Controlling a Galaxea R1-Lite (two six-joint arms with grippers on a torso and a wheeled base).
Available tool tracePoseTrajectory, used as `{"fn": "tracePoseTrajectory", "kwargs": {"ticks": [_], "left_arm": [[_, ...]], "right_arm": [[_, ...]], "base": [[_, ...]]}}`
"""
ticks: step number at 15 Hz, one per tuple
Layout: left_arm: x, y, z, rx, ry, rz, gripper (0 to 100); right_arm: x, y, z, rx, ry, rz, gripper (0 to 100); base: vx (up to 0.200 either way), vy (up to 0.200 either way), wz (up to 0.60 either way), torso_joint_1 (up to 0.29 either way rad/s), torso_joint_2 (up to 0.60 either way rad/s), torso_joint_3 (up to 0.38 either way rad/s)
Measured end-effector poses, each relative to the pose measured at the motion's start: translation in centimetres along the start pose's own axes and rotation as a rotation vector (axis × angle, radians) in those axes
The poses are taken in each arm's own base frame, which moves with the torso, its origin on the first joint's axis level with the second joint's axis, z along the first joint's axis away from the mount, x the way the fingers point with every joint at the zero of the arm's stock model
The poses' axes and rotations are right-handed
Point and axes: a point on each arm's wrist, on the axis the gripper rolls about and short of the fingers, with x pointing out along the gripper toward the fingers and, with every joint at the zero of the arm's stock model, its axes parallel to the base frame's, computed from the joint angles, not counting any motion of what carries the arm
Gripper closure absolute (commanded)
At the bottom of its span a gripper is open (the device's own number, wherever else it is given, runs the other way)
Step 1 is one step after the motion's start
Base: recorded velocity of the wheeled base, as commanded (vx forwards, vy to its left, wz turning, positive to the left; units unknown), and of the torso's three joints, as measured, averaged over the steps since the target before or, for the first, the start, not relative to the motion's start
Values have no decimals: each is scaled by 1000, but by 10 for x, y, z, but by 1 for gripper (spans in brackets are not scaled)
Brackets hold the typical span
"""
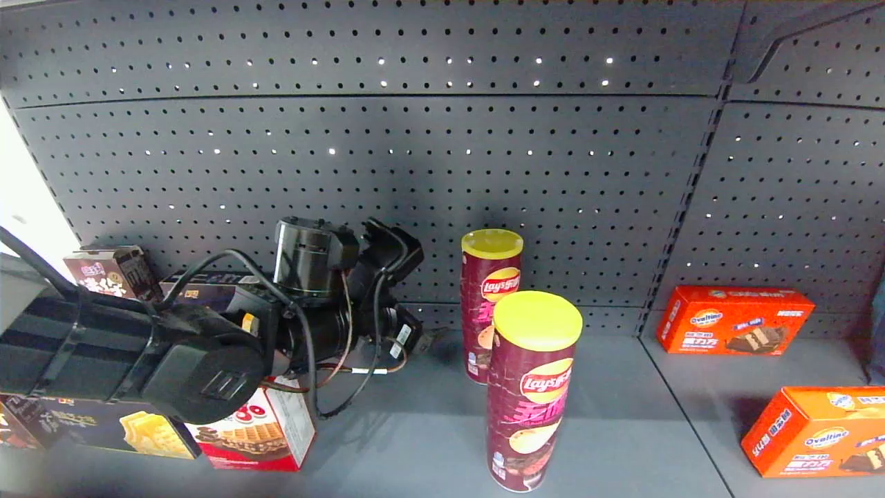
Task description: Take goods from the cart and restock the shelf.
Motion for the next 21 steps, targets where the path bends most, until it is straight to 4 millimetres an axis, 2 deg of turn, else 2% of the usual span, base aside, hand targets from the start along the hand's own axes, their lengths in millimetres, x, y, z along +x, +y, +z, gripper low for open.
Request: {"fn": "tracePoseTrajectory", "kwargs": {"ticks": [5,15,18,21], "left_arm": [[12,-9,-3,8,22,-7,0],[34,-11,3,11,6,-4,0],[32,-6,10,25,-18,8,0],[14,6,30,45,-53,36,0]], "right_arm": [[0,0,0,0,0,0,0],[0,0,0,0,0,0,0],[0,0,0,0,0,0,0],[0,0,0,0,0,0,0]], "base": [[0,0,0,0,0,0],[0,0,0,0,0,0],[0,0,0,0,0,0],[0,0,0,0,0,0]]}}
